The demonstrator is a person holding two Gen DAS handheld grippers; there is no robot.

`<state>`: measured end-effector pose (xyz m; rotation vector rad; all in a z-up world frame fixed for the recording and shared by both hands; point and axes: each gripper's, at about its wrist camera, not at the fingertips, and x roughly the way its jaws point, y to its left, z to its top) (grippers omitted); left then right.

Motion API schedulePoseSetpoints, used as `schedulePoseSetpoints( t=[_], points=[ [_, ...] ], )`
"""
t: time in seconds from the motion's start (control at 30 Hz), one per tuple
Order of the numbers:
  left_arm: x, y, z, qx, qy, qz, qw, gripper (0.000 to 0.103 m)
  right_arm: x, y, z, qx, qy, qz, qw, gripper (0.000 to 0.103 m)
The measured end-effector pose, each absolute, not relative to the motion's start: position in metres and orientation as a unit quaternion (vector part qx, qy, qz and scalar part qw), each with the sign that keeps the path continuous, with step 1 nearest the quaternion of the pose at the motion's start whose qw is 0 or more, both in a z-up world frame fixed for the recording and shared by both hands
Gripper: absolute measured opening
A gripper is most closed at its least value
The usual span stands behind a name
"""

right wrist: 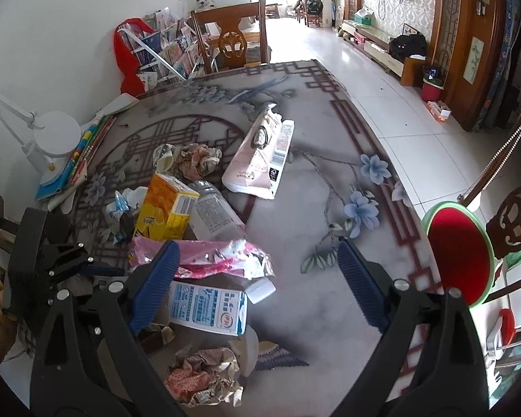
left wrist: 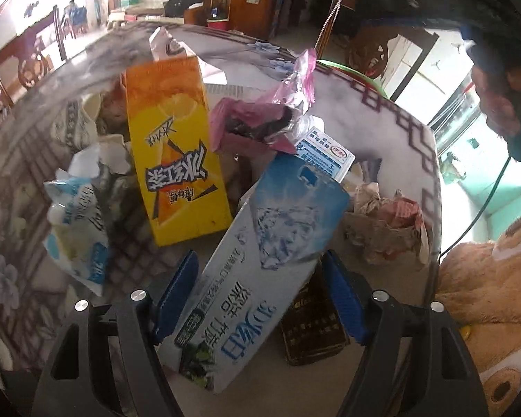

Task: Collect trash
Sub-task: 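Grasp the white-blue toothpaste box with the left tool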

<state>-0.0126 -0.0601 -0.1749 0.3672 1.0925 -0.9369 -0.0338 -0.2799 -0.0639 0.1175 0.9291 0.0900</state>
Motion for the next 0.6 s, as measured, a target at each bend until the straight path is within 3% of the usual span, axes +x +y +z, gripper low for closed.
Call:
schedulePoseSetpoints(
  t=[0.17,0.6],
  points=[
    [-0.010,-0.055,-0.173,0.140,0.494,-0.417,0.750,0.053,-0.035,-0.275,-0.068,0.045,0.455,0.048,0.888,0.091],
    [-0.016,-0.015,-0.160,-0.015,0.503,-0.281,0.817,0.051,-0.008,-0.235,-0.090,-0.065,0.493,0.115,0.860,0.093]
  ],
)
